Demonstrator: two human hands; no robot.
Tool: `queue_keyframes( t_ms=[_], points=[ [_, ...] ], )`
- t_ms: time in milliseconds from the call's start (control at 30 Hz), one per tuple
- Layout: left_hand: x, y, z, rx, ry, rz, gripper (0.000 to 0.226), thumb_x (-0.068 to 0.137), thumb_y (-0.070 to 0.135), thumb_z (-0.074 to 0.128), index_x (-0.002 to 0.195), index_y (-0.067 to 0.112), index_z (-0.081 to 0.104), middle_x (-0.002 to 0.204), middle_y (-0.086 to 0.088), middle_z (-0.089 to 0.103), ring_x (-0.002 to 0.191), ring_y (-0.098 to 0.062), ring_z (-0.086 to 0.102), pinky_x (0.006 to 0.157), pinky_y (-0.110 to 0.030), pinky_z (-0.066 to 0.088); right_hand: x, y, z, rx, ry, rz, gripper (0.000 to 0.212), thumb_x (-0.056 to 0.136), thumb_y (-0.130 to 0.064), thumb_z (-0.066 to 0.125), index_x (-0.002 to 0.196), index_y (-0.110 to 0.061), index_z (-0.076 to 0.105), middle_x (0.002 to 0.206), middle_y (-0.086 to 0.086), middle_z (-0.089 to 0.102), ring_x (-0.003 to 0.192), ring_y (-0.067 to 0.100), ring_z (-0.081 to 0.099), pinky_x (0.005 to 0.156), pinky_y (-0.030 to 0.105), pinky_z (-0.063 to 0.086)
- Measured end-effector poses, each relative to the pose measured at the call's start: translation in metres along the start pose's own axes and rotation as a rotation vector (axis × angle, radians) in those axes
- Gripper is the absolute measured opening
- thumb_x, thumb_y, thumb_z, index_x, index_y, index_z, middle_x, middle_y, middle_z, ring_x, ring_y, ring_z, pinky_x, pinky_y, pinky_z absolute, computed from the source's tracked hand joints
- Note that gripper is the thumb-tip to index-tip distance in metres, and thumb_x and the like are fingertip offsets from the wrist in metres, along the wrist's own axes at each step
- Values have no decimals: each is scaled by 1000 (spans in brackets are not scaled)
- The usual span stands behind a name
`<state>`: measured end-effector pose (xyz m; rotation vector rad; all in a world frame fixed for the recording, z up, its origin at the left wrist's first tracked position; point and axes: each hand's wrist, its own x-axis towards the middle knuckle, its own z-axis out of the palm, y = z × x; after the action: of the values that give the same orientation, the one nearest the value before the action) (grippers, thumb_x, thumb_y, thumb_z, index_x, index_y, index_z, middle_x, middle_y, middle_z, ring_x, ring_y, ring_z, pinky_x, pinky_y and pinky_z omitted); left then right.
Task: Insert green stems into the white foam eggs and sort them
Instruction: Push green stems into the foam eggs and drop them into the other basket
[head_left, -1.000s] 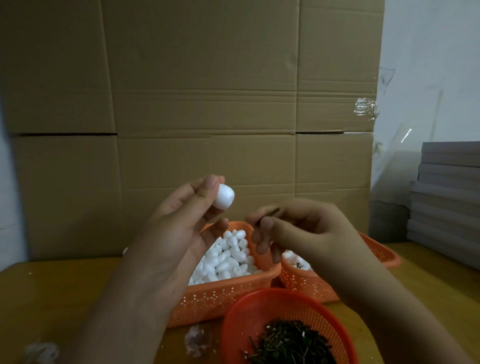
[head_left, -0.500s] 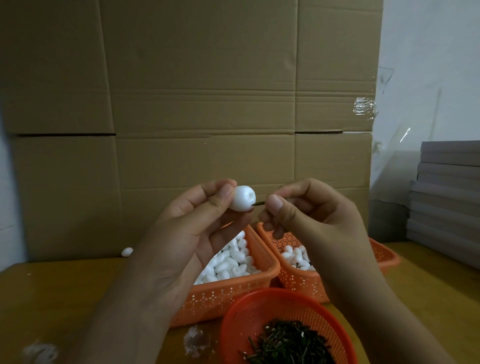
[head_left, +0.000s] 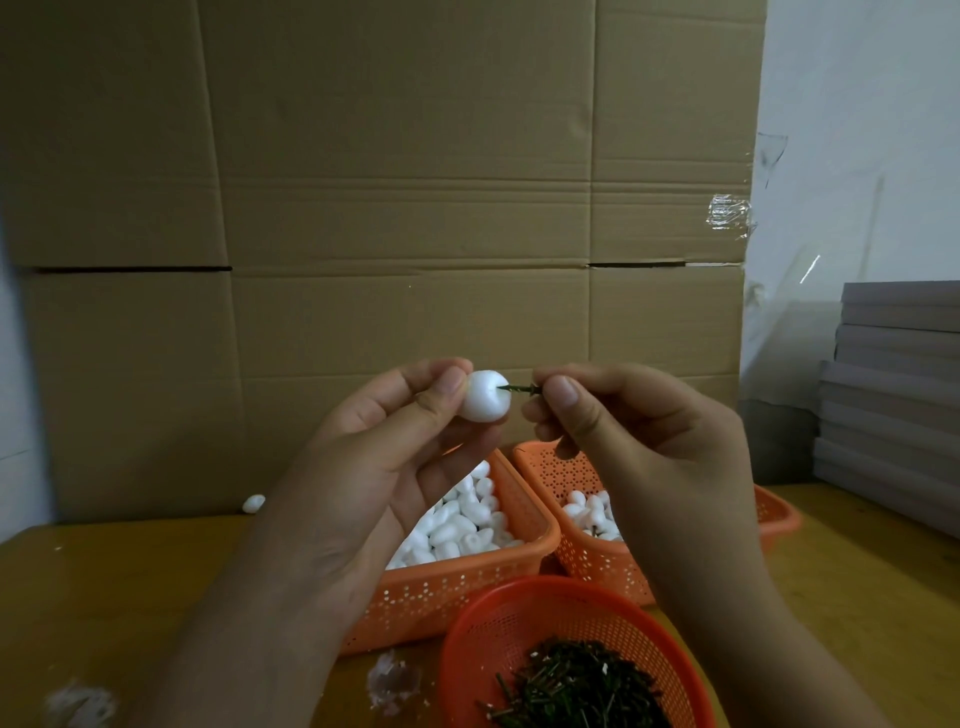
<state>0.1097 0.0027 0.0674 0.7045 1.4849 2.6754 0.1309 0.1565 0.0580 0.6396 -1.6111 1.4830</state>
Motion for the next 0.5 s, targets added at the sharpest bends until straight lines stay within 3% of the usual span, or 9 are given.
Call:
queue_keyframes(
  t_ms=[200,367,500],
  points=[
    [-1,0,0,12,6,14,22,64,21,72,84,14,75,92,-12,76,80,-16,74,62,-21,57,-3,2,0,-155,9,-68,6,79,-32,63,81,-31,69,74,-8,72,71,8,69,68,28,56],
    [-3,-2,5,134,-12,83,22,54,30,76,75,25,77,93,-8,77,85,-17,74,66,-21,56,-5,4,4,-250,-13,-181,9,85,-22,66,85,-31,67,74,-18,70,74,-1,67,67,13,51],
    [-6,-2,6,186,0,128,22,54,33,76,75,29,77,92,-6,77,85,-18,75,66,-22,57,-7,6,7,-194,12,-128,7,84,-20,66,81,-25,70,72,-12,70,69,3,67,64,14,50]
  ],
)
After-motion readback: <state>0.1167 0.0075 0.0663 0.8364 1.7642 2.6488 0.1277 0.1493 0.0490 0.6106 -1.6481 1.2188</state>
